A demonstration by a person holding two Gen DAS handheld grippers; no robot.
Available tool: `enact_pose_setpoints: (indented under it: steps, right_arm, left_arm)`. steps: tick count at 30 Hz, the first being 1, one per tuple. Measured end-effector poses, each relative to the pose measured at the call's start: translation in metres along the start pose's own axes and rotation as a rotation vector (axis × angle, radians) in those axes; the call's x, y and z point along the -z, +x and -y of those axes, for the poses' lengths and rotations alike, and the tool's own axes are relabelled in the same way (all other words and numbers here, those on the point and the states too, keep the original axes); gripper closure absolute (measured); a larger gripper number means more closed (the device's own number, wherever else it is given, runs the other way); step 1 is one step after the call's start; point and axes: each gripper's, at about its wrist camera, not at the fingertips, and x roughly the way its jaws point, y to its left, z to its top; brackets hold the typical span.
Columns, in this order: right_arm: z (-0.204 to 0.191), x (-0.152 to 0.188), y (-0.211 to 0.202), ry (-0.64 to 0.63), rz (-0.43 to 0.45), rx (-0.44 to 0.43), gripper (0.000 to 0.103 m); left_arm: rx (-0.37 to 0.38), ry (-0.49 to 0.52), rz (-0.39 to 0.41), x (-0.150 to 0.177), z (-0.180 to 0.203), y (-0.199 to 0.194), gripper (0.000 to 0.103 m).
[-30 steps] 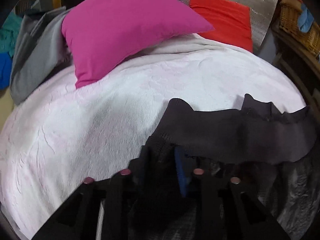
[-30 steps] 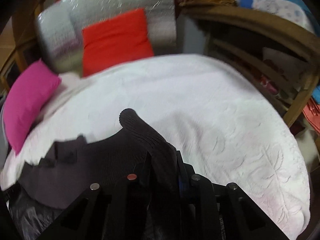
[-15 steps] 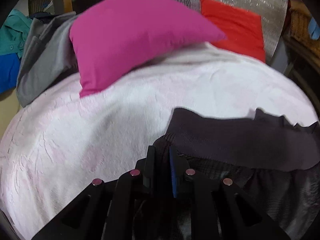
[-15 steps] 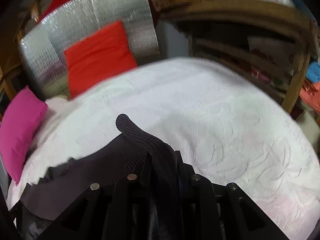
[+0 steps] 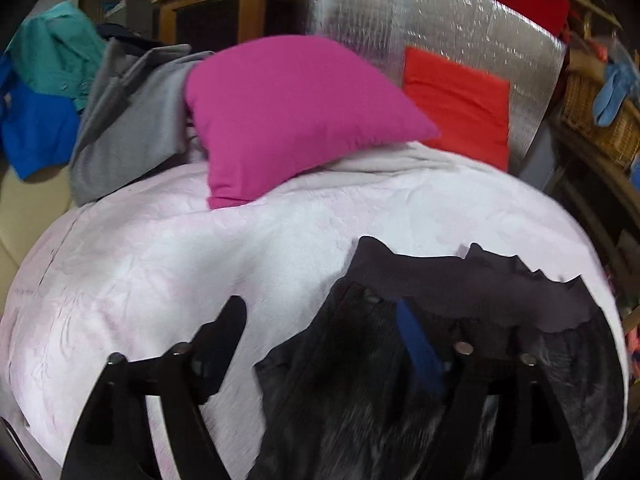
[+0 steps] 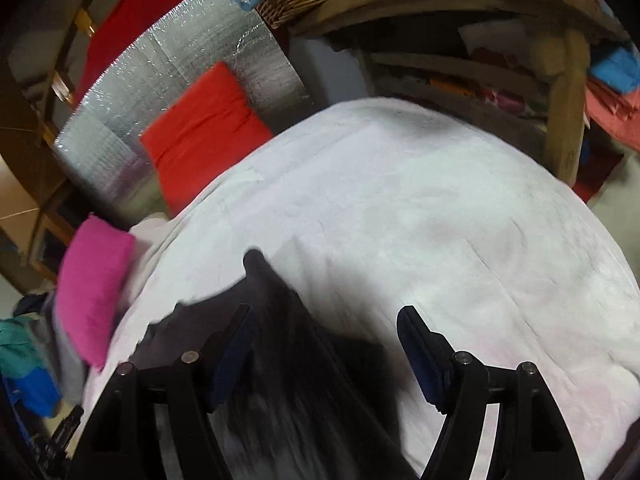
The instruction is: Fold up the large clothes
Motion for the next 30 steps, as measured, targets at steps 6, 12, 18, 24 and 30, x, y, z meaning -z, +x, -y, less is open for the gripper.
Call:
enact_pose_setpoints:
  steps: [6,12,18,24,30]
  right_arm:
    - [0.035,0.034,-0.007,0.049,-0.119,-0.067,0.027]
    - [0.033,0.046,0.01,0.009,-0.173,-0.042,0.039]
    - [0.012,0.05,0.01,-0.047,-0.139,0.003,0.073]
    - [0.011,0.046,0.018,-0.049,-0.17,0.011,0.071]
    - [0.031,0.032,0.008,0.069,-0.147,-0.139,0.015]
  left_arm:
    - [0.008,-0.066,-0.137,0.032,-0.038,-0.003,0.024]
    - [0.002,-0.131,-0.18,0.059,-0.065,-0.007,0.024]
    - [-0.02,-0.11,-0.272,0.066,-0.075,0.024,0.06]
    - [0.026,-0.137,-0.299,0.062,-0.081,0.029,0.063]
    - [0.144,-0.125,-0.213,0.05,-0.079,0.008,0.019]
